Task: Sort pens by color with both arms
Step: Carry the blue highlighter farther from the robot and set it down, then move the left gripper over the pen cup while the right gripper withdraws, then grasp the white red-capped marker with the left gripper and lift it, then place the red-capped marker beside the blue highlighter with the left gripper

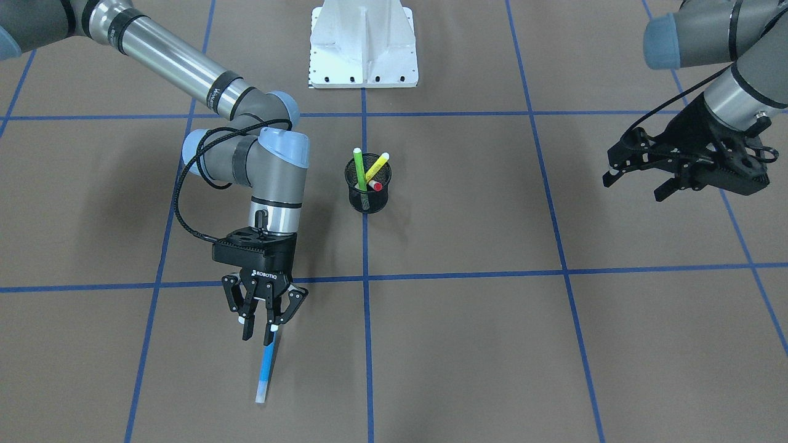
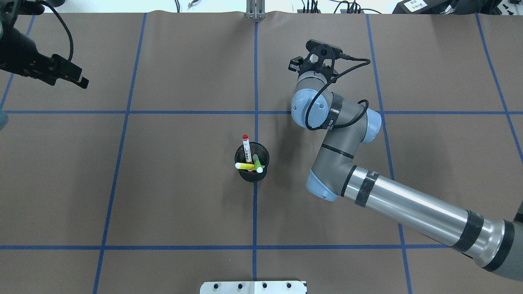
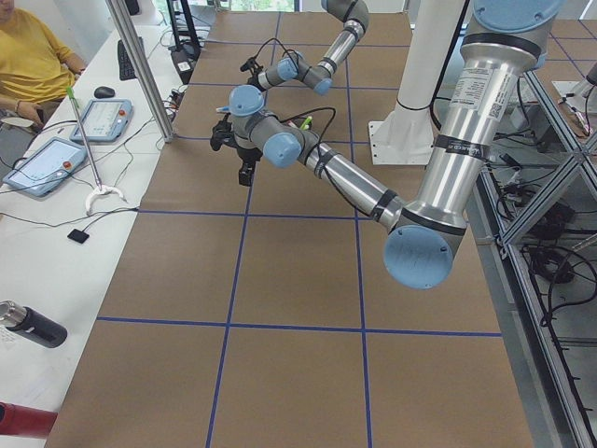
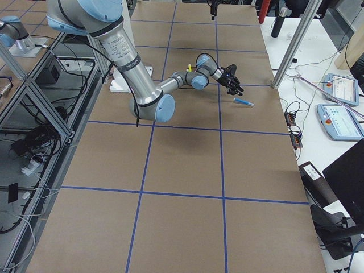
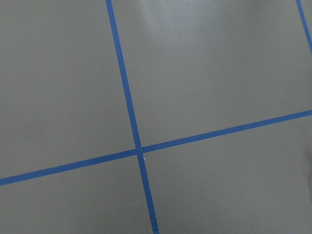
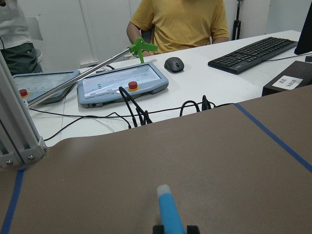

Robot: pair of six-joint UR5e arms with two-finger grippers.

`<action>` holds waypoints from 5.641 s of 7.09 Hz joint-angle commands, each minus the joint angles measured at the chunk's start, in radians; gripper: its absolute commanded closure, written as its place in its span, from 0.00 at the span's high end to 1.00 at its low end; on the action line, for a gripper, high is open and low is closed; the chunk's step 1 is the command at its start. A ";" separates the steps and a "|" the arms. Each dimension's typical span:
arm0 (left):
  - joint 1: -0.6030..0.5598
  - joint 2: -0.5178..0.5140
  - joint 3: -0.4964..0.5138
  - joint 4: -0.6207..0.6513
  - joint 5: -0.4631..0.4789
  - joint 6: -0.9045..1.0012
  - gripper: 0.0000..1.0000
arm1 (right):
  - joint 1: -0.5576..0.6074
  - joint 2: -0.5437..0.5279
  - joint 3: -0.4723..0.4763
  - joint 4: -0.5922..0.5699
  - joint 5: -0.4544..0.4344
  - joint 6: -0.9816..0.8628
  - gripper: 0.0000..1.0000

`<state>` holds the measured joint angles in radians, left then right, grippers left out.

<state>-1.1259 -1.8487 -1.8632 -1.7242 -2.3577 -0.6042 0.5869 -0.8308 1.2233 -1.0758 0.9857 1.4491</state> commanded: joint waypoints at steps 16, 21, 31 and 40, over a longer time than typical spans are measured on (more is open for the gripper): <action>0.443 -0.662 0.419 0.287 0.166 -0.552 0.69 | 0.465 -0.202 0.383 -0.431 1.255 -0.587 0.99; 0.482 -0.667 0.429 0.290 0.166 -0.559 0.44 | 0.464 -0.211 0.392 -0.431 1.254 -0.587 0.99; 0.488 -0.684 0.393 0.304 0.169 -0.571 0.01 | 0.464 -0.208 0.393 -0.429 1.254 -0.587 0.99; 0.414 -0.595 0.108 0.083 0.565 -0.572 0.00 | 0.465 -0.215 0.400 -0.424 1.246 -0.587 0.99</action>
<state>-0.7101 -2.4836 -1.7583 -1.5169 -1.8712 -1.1725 1.0519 -1.0431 1.6224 -1.4991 2.2325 0.8621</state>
